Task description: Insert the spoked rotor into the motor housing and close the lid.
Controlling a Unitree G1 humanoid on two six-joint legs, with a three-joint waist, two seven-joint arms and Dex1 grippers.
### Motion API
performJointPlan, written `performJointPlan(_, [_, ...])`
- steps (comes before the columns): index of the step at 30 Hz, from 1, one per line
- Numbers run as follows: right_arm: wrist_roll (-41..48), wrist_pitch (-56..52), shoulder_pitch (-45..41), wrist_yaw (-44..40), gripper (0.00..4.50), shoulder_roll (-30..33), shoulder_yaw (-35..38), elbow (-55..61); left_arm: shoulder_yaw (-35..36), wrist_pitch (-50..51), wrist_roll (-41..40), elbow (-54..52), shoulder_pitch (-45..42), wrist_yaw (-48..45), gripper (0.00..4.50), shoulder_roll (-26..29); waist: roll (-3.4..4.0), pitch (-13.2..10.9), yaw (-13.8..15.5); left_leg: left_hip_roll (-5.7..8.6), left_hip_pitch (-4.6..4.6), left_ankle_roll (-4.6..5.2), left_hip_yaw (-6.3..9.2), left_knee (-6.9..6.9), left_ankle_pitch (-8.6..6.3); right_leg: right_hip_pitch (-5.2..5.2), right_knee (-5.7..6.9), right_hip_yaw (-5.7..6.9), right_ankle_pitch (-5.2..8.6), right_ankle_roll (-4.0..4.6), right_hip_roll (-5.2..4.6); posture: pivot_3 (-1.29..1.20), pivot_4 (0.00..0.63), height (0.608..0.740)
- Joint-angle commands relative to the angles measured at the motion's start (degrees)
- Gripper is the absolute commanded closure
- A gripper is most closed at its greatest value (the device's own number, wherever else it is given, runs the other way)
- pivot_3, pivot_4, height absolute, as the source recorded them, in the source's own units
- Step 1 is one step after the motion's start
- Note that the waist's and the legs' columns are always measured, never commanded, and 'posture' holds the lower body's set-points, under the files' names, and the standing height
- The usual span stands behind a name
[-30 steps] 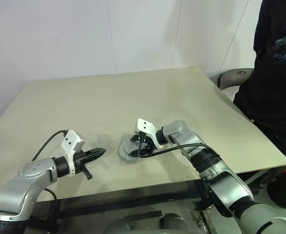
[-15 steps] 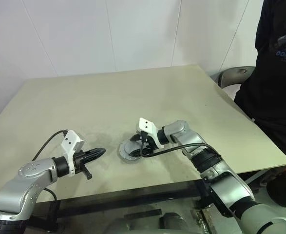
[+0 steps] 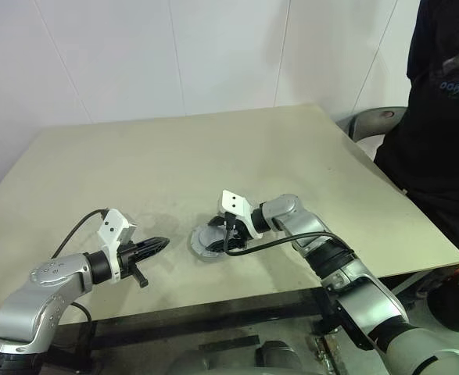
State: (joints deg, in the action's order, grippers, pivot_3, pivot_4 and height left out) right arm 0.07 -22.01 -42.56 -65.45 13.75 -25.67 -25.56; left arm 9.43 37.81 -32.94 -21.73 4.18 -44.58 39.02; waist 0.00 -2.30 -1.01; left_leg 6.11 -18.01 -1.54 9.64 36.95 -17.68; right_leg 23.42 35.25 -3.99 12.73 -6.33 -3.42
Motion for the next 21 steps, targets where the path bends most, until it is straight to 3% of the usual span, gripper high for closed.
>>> performJointPlan(1, [-3.32, -2.06, 1.05, 2.72, 1.32, 0.25, -2.01, -2.56, -0.24, -0.85, 0.24, -2.13, -0.32, 0.47, 4.5, -0.14, 0.0, 0.0, -0.01, 0.0, 0.03, 0.0, 0.0, 0.0, 0.0, -0.03, 0.0, 0.0, 0.0, 0.0, 0.0, 0.0, 0.0, 0.74])
performJointPlan(9, [-3.58, -3.04, 1.0, 4.22, 1.32, -1.43, -2.56, -4.01, -0.48, -1.08, 0.3, -1.84, -0.44, 0.67, 4.5, -0.06, 0.06, -0.03, -0.18, -0.08, 0.55, -0.15, -0.06, -0.03, -0.09, -0.5, 0.02, 0.02, 0.07, 0.06, 0.0, 0.0, 0.0, 0.74])
performJointPlan(21, [-4.3, -2.02, 1.16, 2.61, 1.32, -0.45, -3.88, -4.48, 0.13, -1.21, 0.26, -0.82, -0.61, 0.01, 4.5, 0.64, 0.07, -0.03, -0.22, -0.09, 0.58, -0.16, -0.07, -0.05, -0.1, -0.5, 0.0, 0.03, 0.08, 0.07, -0.01, 0.0, 0.0, 0.74])
